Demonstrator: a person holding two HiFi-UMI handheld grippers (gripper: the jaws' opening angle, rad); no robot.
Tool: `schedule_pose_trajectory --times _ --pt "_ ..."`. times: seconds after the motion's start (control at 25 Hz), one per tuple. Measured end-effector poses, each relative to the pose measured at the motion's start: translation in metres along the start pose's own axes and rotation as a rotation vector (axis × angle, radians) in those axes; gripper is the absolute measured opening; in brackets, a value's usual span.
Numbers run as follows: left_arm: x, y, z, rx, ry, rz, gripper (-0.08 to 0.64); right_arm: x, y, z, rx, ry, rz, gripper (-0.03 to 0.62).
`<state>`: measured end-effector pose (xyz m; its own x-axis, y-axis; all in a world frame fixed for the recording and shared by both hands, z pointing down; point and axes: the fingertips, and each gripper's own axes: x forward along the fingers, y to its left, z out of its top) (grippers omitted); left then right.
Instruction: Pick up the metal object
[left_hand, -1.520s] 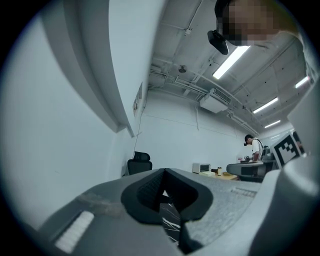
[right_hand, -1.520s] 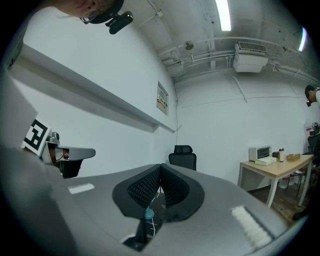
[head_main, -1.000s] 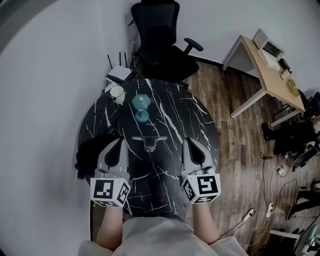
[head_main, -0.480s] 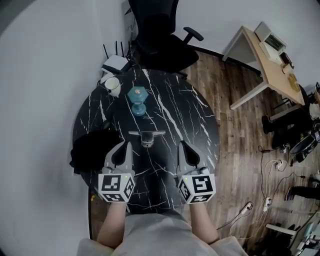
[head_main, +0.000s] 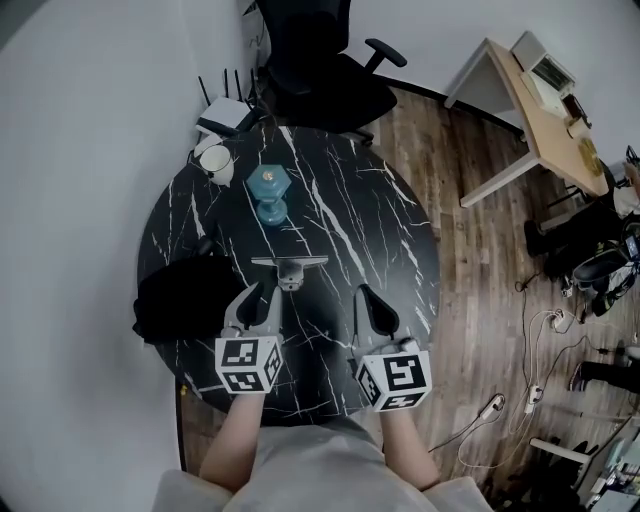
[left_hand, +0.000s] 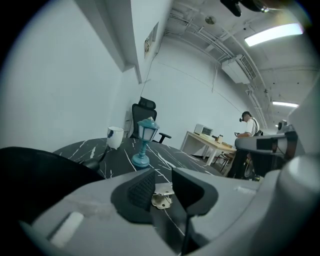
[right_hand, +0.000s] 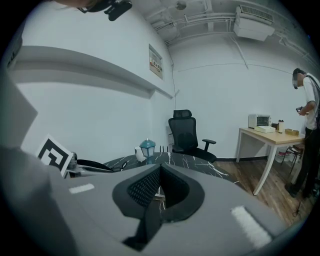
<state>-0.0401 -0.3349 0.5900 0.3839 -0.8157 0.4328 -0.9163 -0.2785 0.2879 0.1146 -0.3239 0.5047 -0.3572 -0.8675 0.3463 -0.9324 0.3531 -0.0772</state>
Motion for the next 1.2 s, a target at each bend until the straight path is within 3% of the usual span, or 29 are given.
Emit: schedule_pose_trajectory --times 0.72,1.2 --pt "0.058 -0.002 -0.063 -0.007 0.158 0.052 0.326 -0.01 -0.017 -0.023 0.012 0.06 -0.045 0.0" --pt "0.087 -0.002 -0.084 0.074 0.242 0.068 0.359 -0.012 -0.022 -0.035 0.025 0.092 -0.08 0.0"
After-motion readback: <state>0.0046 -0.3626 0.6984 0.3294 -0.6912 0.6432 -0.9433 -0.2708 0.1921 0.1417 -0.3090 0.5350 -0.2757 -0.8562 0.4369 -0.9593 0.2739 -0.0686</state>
